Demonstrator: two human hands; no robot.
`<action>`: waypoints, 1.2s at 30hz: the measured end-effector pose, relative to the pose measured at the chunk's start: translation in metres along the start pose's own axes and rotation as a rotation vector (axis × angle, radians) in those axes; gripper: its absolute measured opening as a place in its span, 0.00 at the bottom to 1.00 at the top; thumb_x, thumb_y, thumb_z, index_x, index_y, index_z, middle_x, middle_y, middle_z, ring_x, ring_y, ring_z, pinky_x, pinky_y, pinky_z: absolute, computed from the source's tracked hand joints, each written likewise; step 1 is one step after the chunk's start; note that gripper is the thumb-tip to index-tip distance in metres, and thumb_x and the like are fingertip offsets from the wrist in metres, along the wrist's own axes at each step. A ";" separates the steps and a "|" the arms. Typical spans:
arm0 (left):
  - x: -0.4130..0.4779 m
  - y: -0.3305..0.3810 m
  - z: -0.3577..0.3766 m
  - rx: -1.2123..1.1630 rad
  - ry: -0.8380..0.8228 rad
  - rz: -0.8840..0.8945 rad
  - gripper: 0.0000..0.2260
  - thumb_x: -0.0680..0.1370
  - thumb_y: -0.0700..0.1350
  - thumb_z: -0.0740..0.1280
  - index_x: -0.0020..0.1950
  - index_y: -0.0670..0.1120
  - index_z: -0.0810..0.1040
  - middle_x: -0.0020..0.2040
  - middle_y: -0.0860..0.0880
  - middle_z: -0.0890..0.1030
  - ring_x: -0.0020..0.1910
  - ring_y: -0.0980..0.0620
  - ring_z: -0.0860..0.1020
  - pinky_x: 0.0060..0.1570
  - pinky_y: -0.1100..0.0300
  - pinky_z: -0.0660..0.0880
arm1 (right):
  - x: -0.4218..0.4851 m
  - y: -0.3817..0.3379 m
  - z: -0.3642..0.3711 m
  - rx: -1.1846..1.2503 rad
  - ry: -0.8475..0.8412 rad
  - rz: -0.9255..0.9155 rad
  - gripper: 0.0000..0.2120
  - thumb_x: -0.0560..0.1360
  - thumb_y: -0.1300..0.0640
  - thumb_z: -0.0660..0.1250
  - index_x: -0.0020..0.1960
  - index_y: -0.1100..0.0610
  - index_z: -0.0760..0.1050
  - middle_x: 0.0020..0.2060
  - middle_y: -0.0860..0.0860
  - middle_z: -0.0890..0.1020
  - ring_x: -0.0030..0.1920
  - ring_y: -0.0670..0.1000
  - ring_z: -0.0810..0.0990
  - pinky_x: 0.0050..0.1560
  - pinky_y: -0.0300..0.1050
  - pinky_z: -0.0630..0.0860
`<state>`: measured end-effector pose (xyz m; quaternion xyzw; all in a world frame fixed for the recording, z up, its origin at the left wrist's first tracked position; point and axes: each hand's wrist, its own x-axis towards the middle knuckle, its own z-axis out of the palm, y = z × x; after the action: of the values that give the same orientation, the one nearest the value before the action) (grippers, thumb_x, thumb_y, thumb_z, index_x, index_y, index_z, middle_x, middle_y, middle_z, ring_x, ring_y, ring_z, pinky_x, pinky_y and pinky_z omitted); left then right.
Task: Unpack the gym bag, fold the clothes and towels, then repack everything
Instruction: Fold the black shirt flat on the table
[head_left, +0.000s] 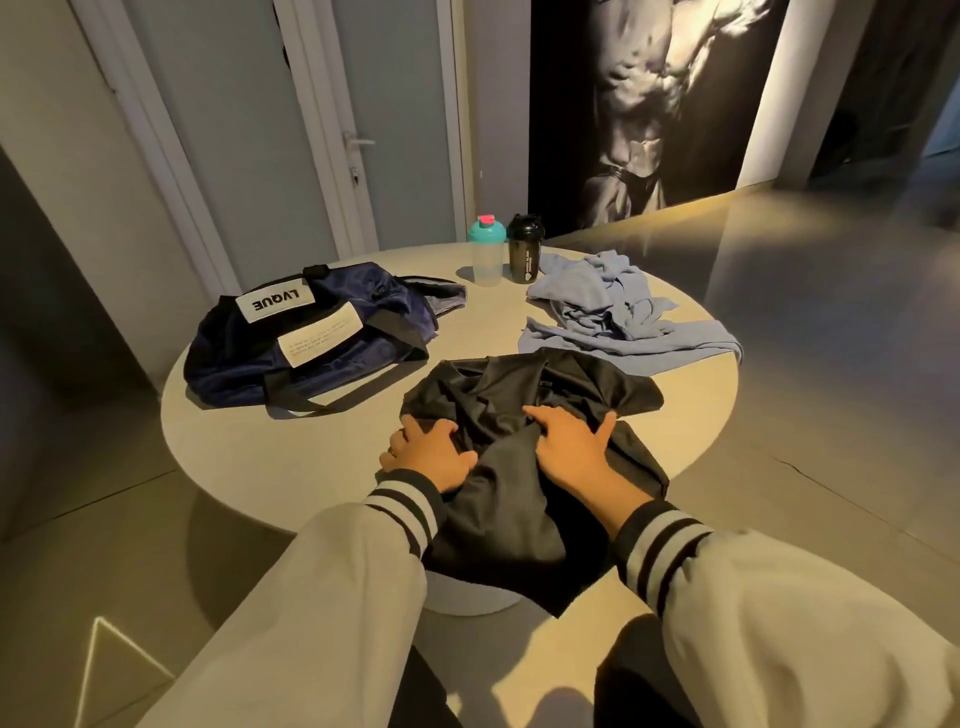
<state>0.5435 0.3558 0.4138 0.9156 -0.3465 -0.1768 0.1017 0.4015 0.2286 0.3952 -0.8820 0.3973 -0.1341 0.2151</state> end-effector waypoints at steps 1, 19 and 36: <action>0.001 0.003 0.002 0.006 -0.023 0.004 0.26 0.81 0.60 0.62 0.78 0.57 0.62 0.80 0.41 0.57 0.76 0.36 0.59 0.74 0.41 0.58 | -0.001 -0.008 0.003 0.043 -0.016 -0.004 0.21 0.84 0.54 0.52 0.75 0.44 0.67 0.74 0.48 0.70 0.78 0.52 0.60 0.67 0.70 0.24; 0.023 -0.039 -0.026 -0.220 0.843 -0.021 0.26 0.78 0.37 0.63 0.74 0.55 0.70 0.79 0.46 0.61 0.76 0.40 0.58 0.73 0.40 0.53 | -0.003 -0.008 0.040 -0.152 -0.099 -0.086 0.29 0.82 0.34 0.41 0.81 0.41 0.51 0.81 0.50 0.52 0.81 0.53 0.44 0.76 0.67 0.37; -0.009 -0.021 0.026 0.066 -0.025 0.291 0.37 0.76 0.69 0.63 0.81 0.63 0.51 0.83 0.51 0.44 0.81 0.47 0.41 0.77 0.38 0.39 | -0.006 -0.019 0.030 0.037 0.041 -0.053 0.26 0.80 0.40 0.59 0.76 0.47 0.66 0.73 0.53 0.68 0.74 0.56 0.64 0.74 0.61 0.58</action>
<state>0.5395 0.3762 0.3853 0.8563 -0.4826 -0.1598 0.0916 0.4221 0.2524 0.3784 -0.8852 0.3756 -0.1652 0.2193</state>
